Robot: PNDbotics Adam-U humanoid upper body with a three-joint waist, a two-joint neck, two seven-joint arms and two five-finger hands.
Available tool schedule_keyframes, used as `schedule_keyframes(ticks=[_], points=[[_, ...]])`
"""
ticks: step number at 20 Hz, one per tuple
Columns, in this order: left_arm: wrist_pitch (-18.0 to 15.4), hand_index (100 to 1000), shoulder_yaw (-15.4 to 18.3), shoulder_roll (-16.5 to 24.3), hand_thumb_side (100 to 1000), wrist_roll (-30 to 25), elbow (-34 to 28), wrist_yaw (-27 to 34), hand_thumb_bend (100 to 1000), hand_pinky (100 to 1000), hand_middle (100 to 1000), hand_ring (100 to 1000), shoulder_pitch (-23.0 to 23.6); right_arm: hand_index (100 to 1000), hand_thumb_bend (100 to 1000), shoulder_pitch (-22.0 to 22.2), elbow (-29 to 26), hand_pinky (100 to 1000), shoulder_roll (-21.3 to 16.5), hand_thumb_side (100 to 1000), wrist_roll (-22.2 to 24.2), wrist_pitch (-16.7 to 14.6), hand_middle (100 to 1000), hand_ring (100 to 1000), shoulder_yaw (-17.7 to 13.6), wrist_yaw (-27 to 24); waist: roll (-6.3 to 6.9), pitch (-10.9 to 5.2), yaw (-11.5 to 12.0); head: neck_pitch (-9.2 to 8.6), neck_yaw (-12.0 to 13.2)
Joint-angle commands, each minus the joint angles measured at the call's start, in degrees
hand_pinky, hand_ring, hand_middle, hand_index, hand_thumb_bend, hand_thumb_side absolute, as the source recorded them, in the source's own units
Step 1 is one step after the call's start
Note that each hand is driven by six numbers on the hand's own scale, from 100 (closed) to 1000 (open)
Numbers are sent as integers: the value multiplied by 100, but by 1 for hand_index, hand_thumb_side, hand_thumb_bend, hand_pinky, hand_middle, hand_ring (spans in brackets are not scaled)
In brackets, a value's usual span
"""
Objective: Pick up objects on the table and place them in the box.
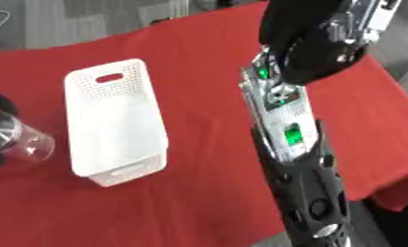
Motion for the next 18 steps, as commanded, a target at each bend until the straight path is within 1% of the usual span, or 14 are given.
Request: schedule_keyframes(ticks=[1, 3, 4, 5, 11, 18], points=[[90, 322, 156, 253, 552, 6, -150, 128, 100, 100, 100, 100, -154, 681, 100, -34, -74, 423, -88, 1000, -98, -83, 585, 499, -27, 25, 17, -128, 19, -2, -29], [131, 323, 175, 273, 552, -7, -196, 164, 100, 100, 100, 100, -212, 681, 100, -28, -74, 423, -90, 1000, -100, -83, 586, 499, -25, 30, 26, -133, 23, -2, -32], [149, 323, 181, 283, 570, -17, -218, 179, 100, 100, 100, 100, -238, 681, 100, -25, -74, 423, -92, 1000, -101, -83, 585, 499, -26, 32, 31, -136, 25, -2, -34], [162, 323, 188, 293, 553, -27, -239, 189, 100, 100, 100, 100, -264, 681, 100, -22, -74, 423, -95, 1000, -101, -84, 585, 499, -26, 36, 38, -139, 28, -2, -36], [234, 324, 226, 330, 553, -56, -339, 283, 100, 100, 100, 100, -405, 681, 100, -6, -74, 423, -108, 1000, -103, -90, 585, 498, -20, 54, 75, -161, 38, -2, -48], [284, 324, 230, 282, 553, -84, -437, 401, 100, 100, 100, 100, -607, 680, 100, -1, -74, 422, -88, 1000, -104, -110, 585, 498, -7, 71, 111, -185, 17, -2, -25]])
